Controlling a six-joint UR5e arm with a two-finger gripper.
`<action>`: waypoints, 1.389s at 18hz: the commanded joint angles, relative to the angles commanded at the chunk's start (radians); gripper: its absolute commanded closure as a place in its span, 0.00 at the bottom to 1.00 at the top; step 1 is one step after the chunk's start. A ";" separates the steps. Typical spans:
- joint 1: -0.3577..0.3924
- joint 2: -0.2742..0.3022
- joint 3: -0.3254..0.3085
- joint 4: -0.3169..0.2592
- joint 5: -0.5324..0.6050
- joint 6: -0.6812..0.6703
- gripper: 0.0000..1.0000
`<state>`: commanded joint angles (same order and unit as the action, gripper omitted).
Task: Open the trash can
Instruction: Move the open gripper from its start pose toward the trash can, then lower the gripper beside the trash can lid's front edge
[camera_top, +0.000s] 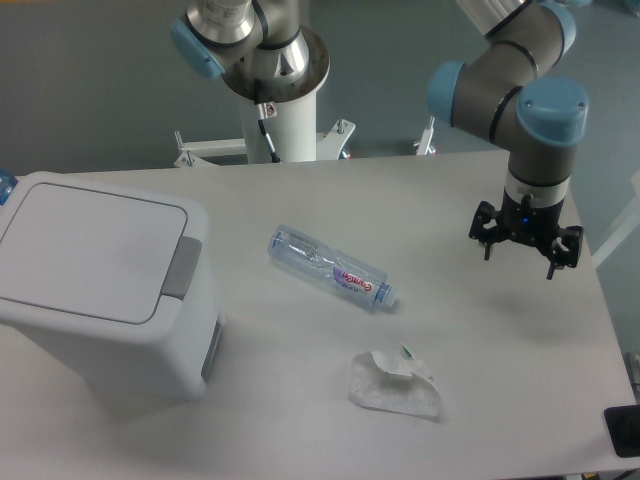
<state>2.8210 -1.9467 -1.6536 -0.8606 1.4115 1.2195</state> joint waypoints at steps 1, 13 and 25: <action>-0.002 0.006 -0.003 0.000 -0.017 -0.002 0.00; -0.165 0.095 0.077 -0.015 -0.166 -0.431 0.00; -0.319 0.192 0.135 -0.017 -0.370 -0.837 0.00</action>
<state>2.5020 -1.7550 -1.5186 -0.8774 1.0418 0.3822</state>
